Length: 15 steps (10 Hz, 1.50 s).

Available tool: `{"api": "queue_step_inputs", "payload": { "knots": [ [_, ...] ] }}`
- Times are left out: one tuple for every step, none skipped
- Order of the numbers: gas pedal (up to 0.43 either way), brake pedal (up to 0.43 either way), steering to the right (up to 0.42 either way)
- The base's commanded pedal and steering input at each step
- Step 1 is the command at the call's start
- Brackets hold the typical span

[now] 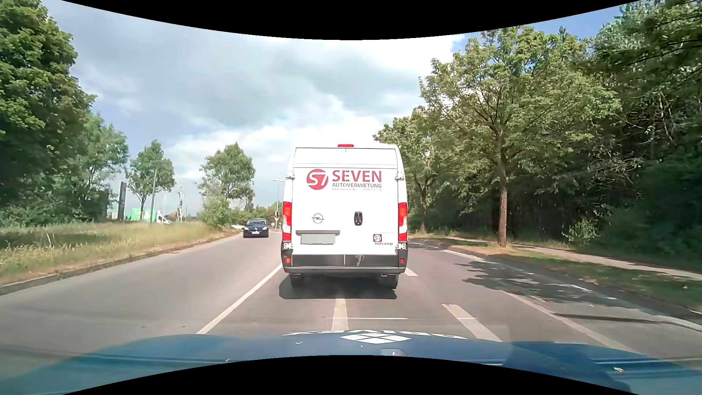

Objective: Follow the waypoints while adhering to traffic rules and regulations

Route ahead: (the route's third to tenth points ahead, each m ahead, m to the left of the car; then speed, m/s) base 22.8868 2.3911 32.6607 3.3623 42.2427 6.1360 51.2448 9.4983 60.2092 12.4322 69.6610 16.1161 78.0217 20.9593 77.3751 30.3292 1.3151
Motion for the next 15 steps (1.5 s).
{"api": "queue_step_inputs", "payload": {
  "knots": [
    [0.000, 0.110, -0.032],
    [0.000, 0.110, -0.026],
    [0.000, 0.110, -0.024],
    [0.000, 0.104, -0.022],
    [0.000, 0.110, -0.021],
    [0.000, 0.104, -0.020],
    [0.000, 0.110, -0.020],
    [0.000, 0.110, -0.020],
    [0.000, 0.110, -0.020],
    [0.000, 0.116, -0.020],
    [0.000, 0.122, -0.020],
    [0.000, 0.128, -0.020],
    [0.000, 0.134, -0.020],
    [0.000, 0.152, -0.020],
    [0.000, 0.159, -0.020]
  ]
}}
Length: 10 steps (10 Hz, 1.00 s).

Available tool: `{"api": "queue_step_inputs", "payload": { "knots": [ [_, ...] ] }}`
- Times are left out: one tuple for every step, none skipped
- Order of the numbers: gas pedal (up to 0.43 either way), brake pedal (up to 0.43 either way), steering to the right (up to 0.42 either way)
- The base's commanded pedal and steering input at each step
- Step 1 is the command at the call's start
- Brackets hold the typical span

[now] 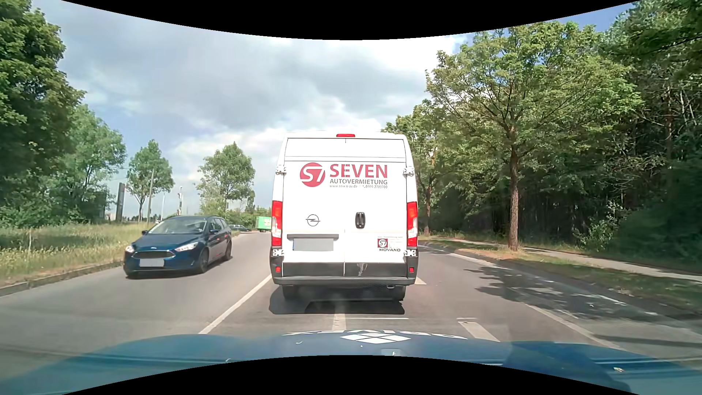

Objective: Follow the waypoints while adhering to traffic rules and regulations

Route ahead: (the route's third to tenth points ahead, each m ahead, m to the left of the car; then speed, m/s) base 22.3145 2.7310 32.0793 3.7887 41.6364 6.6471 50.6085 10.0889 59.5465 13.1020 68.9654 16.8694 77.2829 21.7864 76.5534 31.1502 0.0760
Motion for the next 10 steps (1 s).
{"api": "queue_step_inputs", "payload": {
  "knots": [
    [0.000, 0.165, -0.020],
    [0.000, 0.183, -0.020],
    [0.000, 0.189, -0.020],
    [0.000, 0.201, -0.020],
    [0.000, 0.213, -0.020],
    [0.000, 0.220, -0.020],
    [0.000, 0.226, -0.020],
    [0.000, 0.232, -0.020],
    [0.000, 0.238, -0.020],
    [0.000, 0.238, -0.020]
  ]
}}
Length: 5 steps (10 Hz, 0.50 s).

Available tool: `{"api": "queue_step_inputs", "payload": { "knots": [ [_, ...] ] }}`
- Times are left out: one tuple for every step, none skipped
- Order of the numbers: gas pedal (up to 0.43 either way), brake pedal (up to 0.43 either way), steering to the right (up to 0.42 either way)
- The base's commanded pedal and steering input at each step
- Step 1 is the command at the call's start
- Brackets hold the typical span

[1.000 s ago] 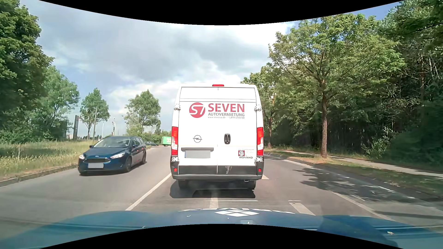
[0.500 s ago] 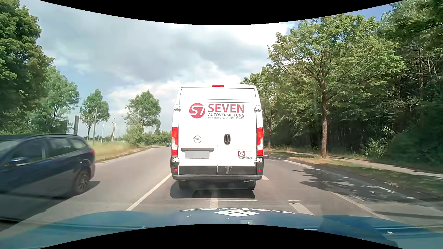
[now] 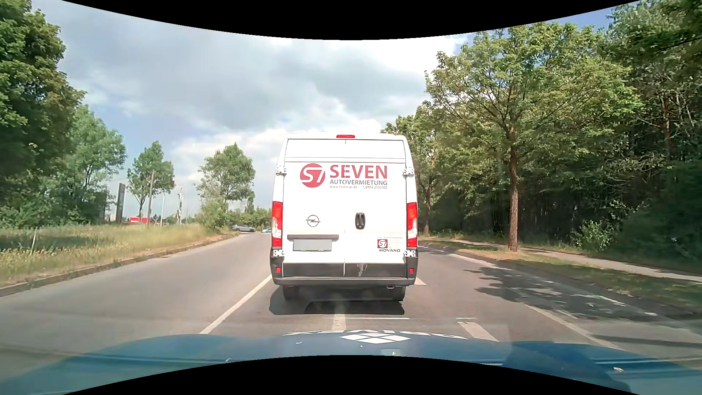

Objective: Follow the waypoints while adhering to traffic rules and regulations

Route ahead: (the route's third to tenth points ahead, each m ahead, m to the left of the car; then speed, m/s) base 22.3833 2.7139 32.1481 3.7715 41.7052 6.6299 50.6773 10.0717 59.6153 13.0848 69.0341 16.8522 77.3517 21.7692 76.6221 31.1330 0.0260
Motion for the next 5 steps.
{"api": "queue_step_inputs", "payload": {
  "knots": [
    [0.000, 0.238, -0.020],
    [0.000, 0.238, -0.020],
    [0.000, 0.244, -0.020],
    [0.000, 0.244, -0.020],
    [0.000, 0.244, -0.020]
  ]
}}
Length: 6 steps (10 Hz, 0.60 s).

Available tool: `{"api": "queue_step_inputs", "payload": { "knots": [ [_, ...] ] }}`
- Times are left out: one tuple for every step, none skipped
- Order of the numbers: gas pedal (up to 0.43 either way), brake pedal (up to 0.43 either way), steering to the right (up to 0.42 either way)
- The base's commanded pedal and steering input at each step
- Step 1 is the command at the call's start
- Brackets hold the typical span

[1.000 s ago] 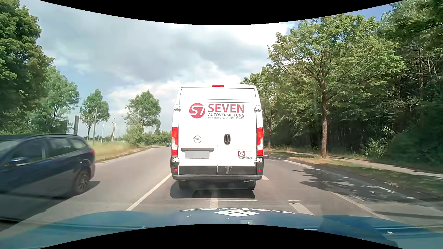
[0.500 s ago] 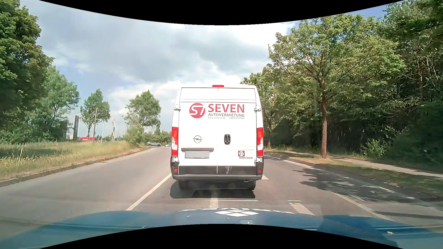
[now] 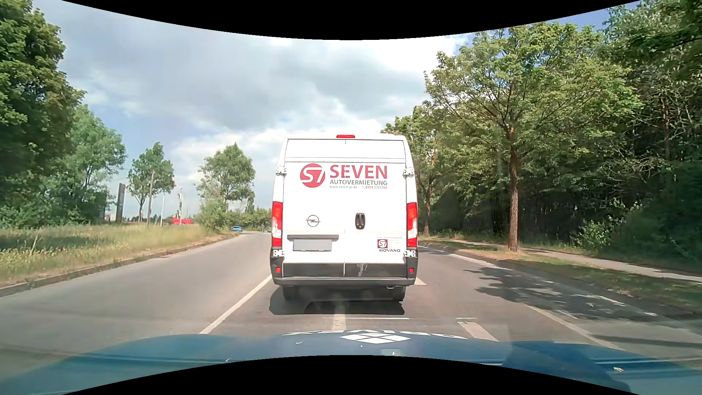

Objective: Follow the waypoints while adhering to traffic rules and regulations

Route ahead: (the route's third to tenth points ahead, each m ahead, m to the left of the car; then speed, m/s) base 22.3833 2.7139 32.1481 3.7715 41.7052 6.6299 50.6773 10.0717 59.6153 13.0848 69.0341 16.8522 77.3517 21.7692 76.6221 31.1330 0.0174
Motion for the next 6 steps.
{"api": "queue_step_inputs", "payload": {
  "knots": [
    [0.000, 0.244, -0.020],
    [0.000, 0.244, -0.020],
    [0.000, 0.244, -0.020],
    [0.000, 0.244, -0.020],
    [0.000, 0.244, -0.020],
    [0.000, 0.250, -0.020]
  ]
}}
